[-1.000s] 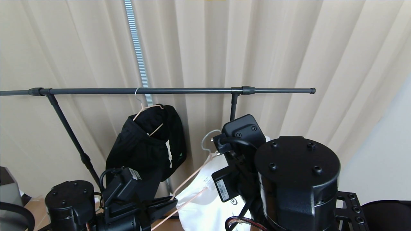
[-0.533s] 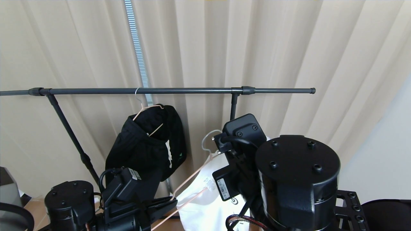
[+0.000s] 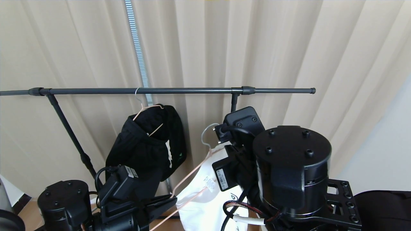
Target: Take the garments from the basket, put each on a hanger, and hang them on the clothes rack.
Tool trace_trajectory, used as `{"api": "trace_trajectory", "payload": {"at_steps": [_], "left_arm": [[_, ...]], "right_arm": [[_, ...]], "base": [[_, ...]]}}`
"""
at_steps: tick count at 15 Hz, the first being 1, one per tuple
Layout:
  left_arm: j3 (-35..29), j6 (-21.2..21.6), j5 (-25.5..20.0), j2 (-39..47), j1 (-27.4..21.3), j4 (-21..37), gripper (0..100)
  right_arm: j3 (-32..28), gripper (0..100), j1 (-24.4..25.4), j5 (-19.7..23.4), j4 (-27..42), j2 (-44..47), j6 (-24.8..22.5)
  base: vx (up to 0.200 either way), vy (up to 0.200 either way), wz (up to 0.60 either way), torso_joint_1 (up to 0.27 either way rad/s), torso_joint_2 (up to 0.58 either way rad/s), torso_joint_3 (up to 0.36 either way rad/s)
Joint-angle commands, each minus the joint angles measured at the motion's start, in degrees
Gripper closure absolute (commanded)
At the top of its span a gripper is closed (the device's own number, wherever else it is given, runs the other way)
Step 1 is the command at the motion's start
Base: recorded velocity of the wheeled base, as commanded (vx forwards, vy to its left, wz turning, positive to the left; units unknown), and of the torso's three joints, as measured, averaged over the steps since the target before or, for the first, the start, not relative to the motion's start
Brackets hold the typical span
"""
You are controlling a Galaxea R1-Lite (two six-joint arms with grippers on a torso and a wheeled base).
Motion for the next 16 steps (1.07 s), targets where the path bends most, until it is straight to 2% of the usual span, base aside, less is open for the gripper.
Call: {"api": "trace_trajectory", "payload": {"at_steps": [1, 16], "left_arm": [[0.11, -0.04, -0.03, -0.60, -0.07, -0.08, 100], [-0.06, -0.04, 0.05, -0.69, 0.11, -0.08, 100]], "right_arm": [[-0.19, 100, -0.18, -0.07, -1.05, 0.60, 0.01], [0.77, 100, -0.09, -0.24, -0.87, 0.34, -0.08]], "base": [[0.000, 0.000, 0.00, 0.000, 0.00, 0.000], [0.000, 0.000, 0.00, 0.000, 0.00, 0.000]]}}
